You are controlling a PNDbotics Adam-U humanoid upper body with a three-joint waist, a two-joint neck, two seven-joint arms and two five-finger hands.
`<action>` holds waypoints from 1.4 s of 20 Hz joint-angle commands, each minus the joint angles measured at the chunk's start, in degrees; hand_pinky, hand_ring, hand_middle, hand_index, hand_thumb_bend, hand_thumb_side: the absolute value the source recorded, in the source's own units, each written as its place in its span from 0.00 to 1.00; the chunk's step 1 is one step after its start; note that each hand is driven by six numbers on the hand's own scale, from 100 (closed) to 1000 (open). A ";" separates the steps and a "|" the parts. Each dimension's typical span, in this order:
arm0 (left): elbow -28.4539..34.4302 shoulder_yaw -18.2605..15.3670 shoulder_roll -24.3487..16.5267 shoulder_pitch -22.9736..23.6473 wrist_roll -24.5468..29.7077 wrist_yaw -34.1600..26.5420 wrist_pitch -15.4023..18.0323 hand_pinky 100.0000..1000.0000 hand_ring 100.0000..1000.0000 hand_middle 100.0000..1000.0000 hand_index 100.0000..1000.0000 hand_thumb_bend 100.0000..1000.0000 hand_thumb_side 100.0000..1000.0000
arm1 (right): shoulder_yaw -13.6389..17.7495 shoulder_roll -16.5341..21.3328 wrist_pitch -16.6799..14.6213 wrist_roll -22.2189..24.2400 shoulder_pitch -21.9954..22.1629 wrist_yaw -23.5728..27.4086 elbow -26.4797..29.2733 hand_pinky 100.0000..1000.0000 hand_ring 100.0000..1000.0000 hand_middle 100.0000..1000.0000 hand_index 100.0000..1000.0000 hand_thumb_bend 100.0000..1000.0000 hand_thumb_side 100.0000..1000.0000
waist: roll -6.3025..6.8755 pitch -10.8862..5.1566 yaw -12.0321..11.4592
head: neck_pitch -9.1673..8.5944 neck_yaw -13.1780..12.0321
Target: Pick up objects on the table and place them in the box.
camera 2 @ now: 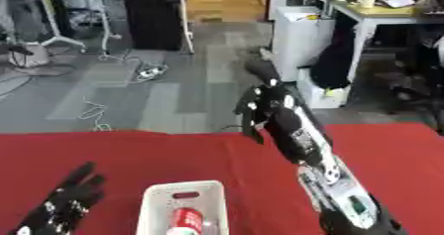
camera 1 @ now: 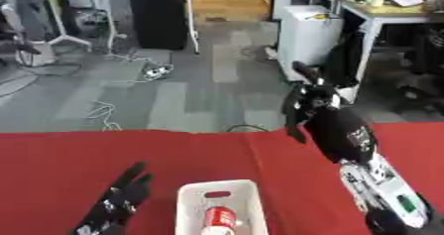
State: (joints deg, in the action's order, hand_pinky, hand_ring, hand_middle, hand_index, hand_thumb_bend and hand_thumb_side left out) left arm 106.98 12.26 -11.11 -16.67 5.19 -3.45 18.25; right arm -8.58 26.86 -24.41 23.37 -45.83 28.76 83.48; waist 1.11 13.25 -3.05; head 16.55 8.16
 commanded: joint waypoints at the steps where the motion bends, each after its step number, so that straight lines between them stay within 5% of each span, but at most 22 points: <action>1: 0.80 -0.42 -0.83 -0.22 0.01 0.21 0.08 0.96 1.00 1.00 0.88 0.00 0.81 | 1.17 2.60 0.84 -0.30 0.54 1.27 2.22 0.03 0.30 0.52 1.00 0.58 0.73 | 0.16 -1.10 0.34 | -0.55 1.93; 9: 0.90 -0.25 -0.84 -0.47 0.33 0.33 0.17 0.97 1.00 1.00 0.88 0.00 0.82 | 2.78 3.08 3.15 0.39 3.38 3.54 5.29 0.17 0.40 0.60 1.00 0.56 0.77 | 0.53 -0.44 0.47 | -1.22 2.61; 12: 0.97 -0.26 -0.88 -0.59 0.36 0.38 0.19 0.97 1.00 1.00 0.88 0.00 0.82 | 3.70 2.72 3.52 0.50 4.94 3.86 7.60 0.42 0.56 0.74 1.00 0.54 0.83 | 0.52 -0.19 0.34 | -1.25 2.12; 15: 1.04 -0.28 -0.91 -0.74 0.34 0.41 0.20 0.97 1.00 1.00 0.88 0.00 0.82 | 4.66 1.80 3.79 0.69 6.62 3.43 10.72 0.78 0.85 0.93 1.00 0.52 0.93 | 0.43 0.10 0.26 | -1.36 1.81; 20: 1.10 -0.45 -0.96 -1.04 -0.42 0.45 0.20 0.97 1.00 1.00 0.88 0.00 0.81 | 5.88 -0.79 3.62 0.87 9.79 1.08 15.68 0.92 0.99 1.00 1.00 0.47 0.98 | -0.08 0.45 0.20 | -1.47 1.22; 23: 1.21 -0.63 -1.03 -1.27 -1.64 0.31 0.34 0.96 1.00 1.00 0.88 0.00 0.82 | 6.73 -3.81 2.43 -0.22 12.29 -1.37 18.03 0.96 1.00 1.00 1.00 0.13 1.00 | -0.44 0.45 0.15 | -1.42 0.82; 24: 1.23 -0.63 -1.09 -1.32 -2.05 0.29 0.39 0.96 1.00 1.00 0.88 0.00 0.82 | 6.82 -4.60 2.13 -0.71 12.94 -2.26 18.63 0.96 1.00 1.00 1.00 0.13 1.00 | -0.52 0.43 0.15 | -1.39 0.75; 25: 1.30 -0.69 -1.09 -1.43 -2.50 0.27 0.51 0.96 1.00 1.00 0.87 0.00 0.82 | 6.87 -5.82 1.91 -1.26 13.91 -3.08 19.19 0.99 1.00 1.00 1.00 0.00 1.00 | -0.64 0.39 0.18 | -1.32 0.54; 28: 1.40 -0.79 -1.06 -1.81 -3.90 0.52 1.23 0.96 1.00 1.00 0.87 0.00 0.83 | 6.80 -9.87 1.01 -2.31 17.44 -6.89 21.57 0.99 1.00 1.00 1.00 0.00 1.00 | -0.96 0.32 0.36 | -1.09 -0.48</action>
